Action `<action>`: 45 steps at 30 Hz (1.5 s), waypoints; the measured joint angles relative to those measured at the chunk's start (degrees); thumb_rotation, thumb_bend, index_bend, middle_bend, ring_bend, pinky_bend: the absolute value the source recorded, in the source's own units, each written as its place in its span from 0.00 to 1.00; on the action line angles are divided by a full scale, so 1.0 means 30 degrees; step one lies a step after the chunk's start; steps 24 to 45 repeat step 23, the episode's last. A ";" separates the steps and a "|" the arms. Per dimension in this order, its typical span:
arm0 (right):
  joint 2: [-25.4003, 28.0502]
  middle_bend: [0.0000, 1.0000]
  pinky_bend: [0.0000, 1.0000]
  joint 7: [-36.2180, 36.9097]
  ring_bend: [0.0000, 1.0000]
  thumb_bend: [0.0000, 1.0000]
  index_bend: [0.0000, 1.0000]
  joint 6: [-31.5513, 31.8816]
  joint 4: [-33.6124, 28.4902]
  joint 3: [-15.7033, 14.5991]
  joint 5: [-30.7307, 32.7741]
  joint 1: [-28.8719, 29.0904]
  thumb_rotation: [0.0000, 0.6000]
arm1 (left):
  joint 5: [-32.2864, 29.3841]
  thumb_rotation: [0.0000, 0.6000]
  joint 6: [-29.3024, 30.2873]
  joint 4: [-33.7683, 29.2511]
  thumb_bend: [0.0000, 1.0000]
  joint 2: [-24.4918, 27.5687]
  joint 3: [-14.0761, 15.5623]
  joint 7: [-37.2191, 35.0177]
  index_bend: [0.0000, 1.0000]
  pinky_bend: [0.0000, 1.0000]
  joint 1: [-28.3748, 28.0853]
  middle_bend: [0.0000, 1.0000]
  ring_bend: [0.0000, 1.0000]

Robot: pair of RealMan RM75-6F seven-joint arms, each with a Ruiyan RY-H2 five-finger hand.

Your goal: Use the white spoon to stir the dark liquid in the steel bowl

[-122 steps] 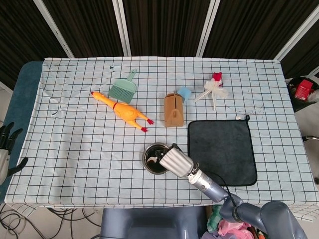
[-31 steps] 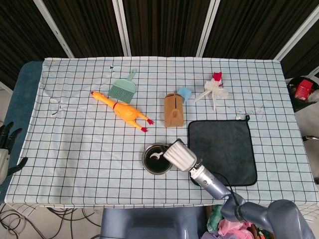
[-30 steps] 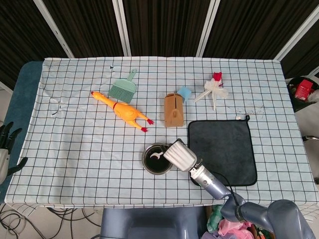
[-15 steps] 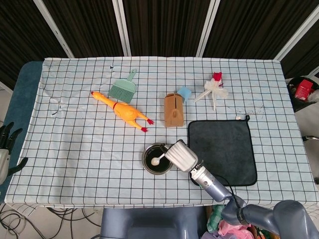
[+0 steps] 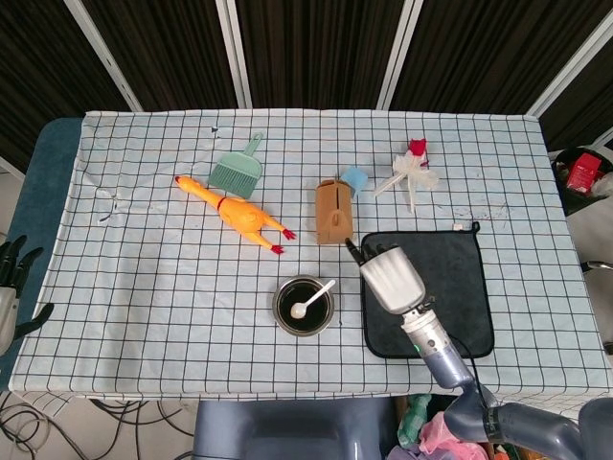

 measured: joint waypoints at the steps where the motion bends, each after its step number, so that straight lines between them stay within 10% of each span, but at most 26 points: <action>1: 0.0449 0.39 0.65 0.0090 0.50 0.29 0.20 0.0089 -0.0524 0.0105 0.0300 -0.0241 1.00 | -0.0020 1.00 -0.0006 -0.0019 0.22 0.0005 0.0001 0.0007 0.14 0.00 0.0007 0.01 0.00; 17: 0.8823 0.26 0.47 0.7629 0.34 0.24 0.14 0.1581 -0.5030 -0.0738 0.2674 -0.5631 1.00 | -0.0146 1.00 -0.0433 -0.1177 0.15 0.0712 0.0408 -0.0293 0.13 0.00 0.0252 0.00 0.00; 45: 0.8862 0.25 0.45 0.8424 0.33 0.24 0.13 0.2190 -0.4215 -0.1782 0.2627 -0.6963 1.00 | -0.0232 1.00 -0.0316 -0.1658 0.13 0.0946 0.0500 -0.0185 0.12 0.00 0.0483 0.00 0.00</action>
